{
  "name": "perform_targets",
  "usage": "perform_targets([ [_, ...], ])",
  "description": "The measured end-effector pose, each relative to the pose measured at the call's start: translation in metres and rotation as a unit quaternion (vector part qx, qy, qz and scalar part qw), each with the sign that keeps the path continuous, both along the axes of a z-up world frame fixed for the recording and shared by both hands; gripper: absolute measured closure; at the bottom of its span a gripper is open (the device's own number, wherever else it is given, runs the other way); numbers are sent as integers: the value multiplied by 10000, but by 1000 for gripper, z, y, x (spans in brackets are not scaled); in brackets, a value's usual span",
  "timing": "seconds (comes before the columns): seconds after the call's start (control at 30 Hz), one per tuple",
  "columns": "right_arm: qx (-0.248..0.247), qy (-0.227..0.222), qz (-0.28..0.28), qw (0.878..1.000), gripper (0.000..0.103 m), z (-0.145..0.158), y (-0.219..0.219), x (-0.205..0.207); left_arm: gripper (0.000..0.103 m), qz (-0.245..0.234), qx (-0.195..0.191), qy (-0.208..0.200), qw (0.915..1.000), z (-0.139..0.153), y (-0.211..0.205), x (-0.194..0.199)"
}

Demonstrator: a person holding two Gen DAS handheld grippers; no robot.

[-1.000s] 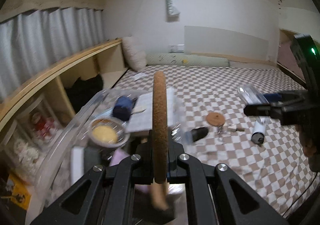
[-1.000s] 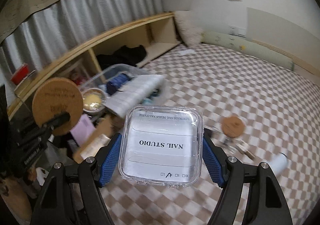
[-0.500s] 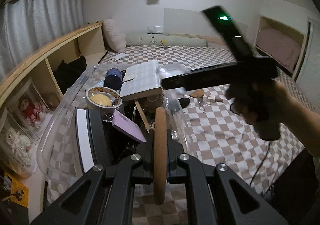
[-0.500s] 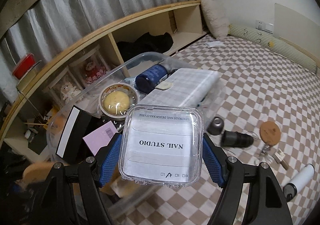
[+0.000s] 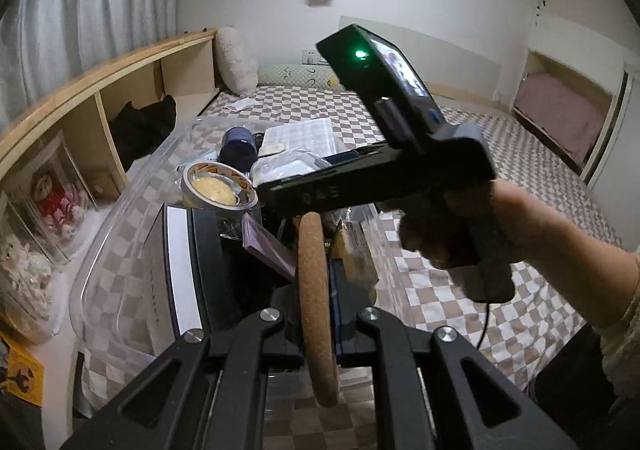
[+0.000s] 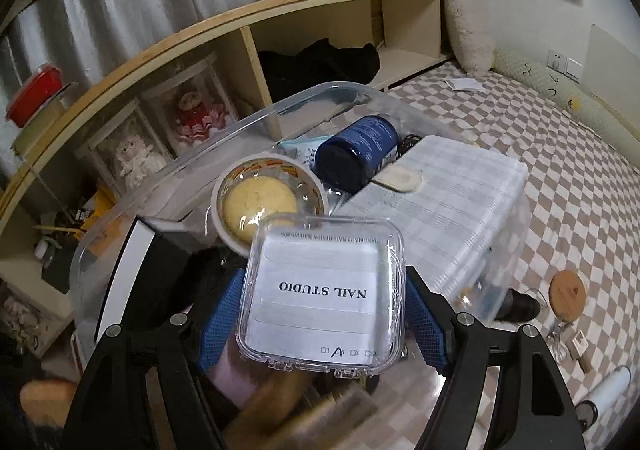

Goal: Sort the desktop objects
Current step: 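Lower the case into the clear bin with the right tool while the left tool drops the coaster in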

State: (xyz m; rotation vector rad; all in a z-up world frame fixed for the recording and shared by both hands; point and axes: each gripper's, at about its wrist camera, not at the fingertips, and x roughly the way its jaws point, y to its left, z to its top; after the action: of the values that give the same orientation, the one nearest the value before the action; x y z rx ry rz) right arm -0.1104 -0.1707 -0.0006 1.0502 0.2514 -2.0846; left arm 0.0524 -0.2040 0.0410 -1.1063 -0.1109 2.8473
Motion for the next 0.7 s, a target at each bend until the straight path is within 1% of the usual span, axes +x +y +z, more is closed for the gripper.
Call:
perform_targets([
  [0.03, -31, -6, -75, 10000, 11, 1, 0, -2, 93, 3, 19, -9, 10000, 0, 0, -1],
  [0.07, -81, -21, -146, 9999, 6, 2, 1, -4, 93, -4, 30, -19, 10000, -1, 0, -1],
  [0.17, -216, -94, -310, 9992, 6, 7, 11, -11, 93, -64, 27, -58, 10000, -2, 1, -5],
  [0.33, -360, -320, -586, 9971, 6, 10, 40, -21, 93, -244, 46, -228, 9994, -12, 5, -19],
  [0.4, -338, -337, -674, 9966, 6, 9, 49, -23, 93, -180, 46, -293, 9994, -16, 3, -27],
  [0.47, -328, -364, -742, 9960, 6, 8, 57, -24, 93, -50, -50, -340, 9994, -20, 2, -34],
  [0.63, -258, -462, -788, 9955, 6, 1, 69, -24, 89, 191, -191, -437, 9987, -30, -5, -50],
  [0.7, -250, -465, -795, 9954, 6, 0, 72, -22, 88, 219, -161, -511, 9983, -37, -7, -55],
])
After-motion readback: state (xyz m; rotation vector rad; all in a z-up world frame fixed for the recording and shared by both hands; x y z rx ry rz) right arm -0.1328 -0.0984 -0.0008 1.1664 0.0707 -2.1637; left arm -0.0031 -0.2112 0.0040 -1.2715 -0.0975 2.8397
